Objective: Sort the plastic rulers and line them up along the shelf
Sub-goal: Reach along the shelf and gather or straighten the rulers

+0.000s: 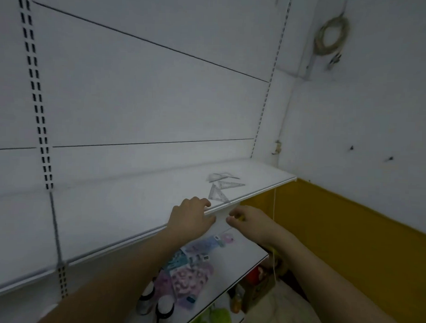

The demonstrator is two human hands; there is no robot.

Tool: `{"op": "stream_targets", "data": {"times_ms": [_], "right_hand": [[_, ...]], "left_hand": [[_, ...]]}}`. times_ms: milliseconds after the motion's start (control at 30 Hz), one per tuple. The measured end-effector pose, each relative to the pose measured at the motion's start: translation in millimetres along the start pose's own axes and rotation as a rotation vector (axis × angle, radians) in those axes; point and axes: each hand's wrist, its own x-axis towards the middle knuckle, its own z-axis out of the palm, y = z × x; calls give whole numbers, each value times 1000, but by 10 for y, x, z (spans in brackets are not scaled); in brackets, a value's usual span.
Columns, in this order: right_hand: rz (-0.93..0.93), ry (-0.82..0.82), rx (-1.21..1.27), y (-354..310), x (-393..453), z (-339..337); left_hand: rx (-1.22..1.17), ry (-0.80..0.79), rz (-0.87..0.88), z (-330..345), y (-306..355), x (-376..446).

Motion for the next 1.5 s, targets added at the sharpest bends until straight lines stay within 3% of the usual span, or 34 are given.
{"op": "stream_targets", "data": {"times_ms": [300,567,733,833,967,1100,1200,1300,1500], "right_hand": [[-74,131,94,671,966,-236],[-276,-37,-68,1120,1905,-119],[-406,-172,-121,1306,2151,-24],[-511,-143,-146,1416,2131,-21],[-640,-115,-200,1531,1983,-64],[-811,47,-314,1653,1949,-101],[-959,177,-245,1719,1967,-74],[-977,218,-186,1786,2028,-73],[-848,-26,178,1484,2021,-202]], "left_hand": [[189,102,19,552,183,847],[377,237,68,750,107,980],[316,269,89,679,209,908],[263,259,-5,651,334,796],[393,293,-20,714,489,697],[611,447,29,758,651,686],[716,533,4,774,764,648],[521,555,-102,814,788,620],[-465,757,-544,679,1091,505]]}}
